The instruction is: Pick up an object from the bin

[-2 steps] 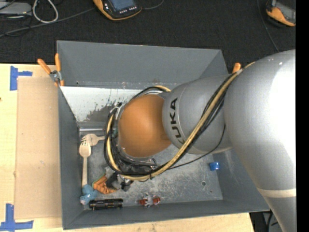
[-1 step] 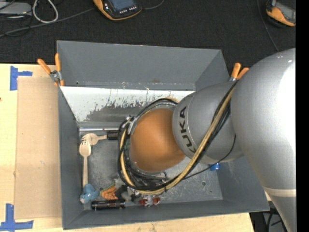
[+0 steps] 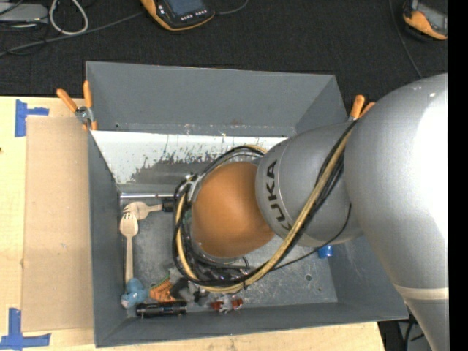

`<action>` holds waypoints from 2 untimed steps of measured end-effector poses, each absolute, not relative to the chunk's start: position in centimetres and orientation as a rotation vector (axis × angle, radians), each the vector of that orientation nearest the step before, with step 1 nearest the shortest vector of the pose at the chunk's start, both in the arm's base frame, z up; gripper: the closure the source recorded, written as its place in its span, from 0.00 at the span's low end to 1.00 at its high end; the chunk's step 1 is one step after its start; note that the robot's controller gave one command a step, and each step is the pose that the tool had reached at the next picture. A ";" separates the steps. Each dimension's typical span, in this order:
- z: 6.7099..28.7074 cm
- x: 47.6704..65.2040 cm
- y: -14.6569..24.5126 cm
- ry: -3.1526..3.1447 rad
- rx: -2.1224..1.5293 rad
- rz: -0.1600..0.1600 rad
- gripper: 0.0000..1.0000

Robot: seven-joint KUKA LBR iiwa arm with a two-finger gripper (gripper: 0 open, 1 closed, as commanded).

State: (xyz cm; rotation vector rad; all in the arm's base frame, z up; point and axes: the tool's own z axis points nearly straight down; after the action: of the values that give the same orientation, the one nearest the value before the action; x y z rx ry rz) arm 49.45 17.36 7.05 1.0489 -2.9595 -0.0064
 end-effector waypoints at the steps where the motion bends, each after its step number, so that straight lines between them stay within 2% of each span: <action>1: 12.9 48.6 17.0 -2.948 1.055 -0.008 1.00; 2: 13.8 49.0 17.3 -2.959 1.071 -0.008 1.00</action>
Offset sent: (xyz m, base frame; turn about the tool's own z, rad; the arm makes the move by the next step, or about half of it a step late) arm -0.0088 0.0034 0.0010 -0.0247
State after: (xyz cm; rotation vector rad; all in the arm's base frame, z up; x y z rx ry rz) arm 49.02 17.33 13.75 1.0708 -2.9589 -0.0083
